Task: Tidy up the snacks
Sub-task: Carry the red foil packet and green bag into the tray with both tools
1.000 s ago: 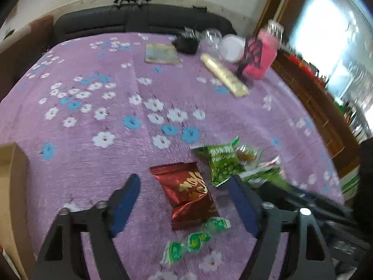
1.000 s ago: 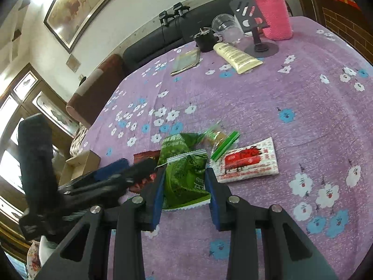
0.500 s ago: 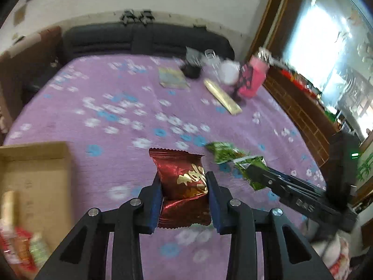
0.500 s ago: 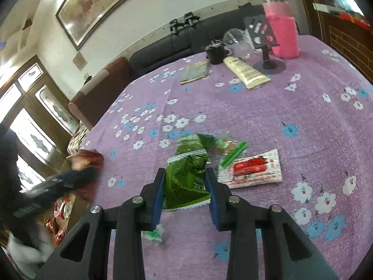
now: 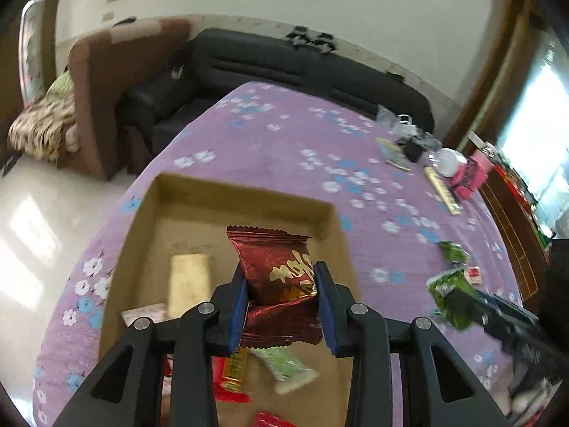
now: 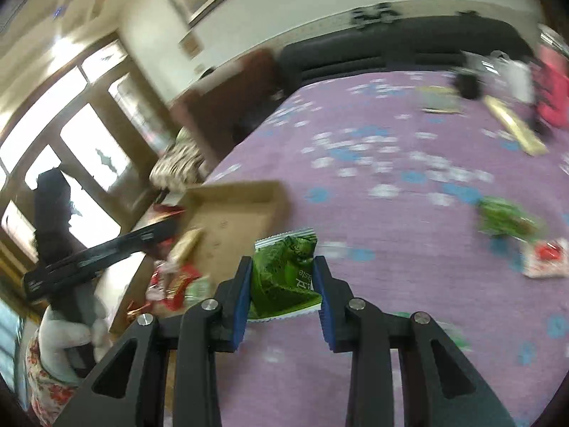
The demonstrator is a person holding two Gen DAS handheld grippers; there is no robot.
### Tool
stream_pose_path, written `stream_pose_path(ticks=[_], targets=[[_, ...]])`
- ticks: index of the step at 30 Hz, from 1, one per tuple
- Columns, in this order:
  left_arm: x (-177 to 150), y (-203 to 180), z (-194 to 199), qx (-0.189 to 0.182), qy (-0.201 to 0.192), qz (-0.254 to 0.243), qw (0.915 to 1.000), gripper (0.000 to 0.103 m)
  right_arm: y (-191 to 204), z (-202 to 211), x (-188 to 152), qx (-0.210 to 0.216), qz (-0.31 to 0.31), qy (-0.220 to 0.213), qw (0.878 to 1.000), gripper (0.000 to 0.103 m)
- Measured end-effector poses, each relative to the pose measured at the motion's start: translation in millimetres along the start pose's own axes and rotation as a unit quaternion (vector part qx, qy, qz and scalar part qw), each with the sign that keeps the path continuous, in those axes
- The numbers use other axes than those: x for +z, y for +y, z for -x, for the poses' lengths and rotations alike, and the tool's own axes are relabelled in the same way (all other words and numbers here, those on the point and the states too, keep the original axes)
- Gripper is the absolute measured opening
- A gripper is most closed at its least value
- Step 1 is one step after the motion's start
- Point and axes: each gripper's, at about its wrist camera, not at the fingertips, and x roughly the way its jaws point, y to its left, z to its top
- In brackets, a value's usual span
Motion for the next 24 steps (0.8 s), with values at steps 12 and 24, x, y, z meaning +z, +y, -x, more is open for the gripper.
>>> stream_pose_path(ticks=[12, 24], targets=[[13.2, 40.7, -37.9, -0.026, 0.026, 0.04, 0.9985, 0.039, 74.0, -102.9, 10.2, -0.024, 0.065, 0.066, 0.995, 0.033], [13.5, 42.2, 4.0, -0.059, -0.016, 0.061, 0.9963, 0.059, 76.0, -86.4, 17.6, -0.023, 0.065, 0.034, 0.997, 0.035]])
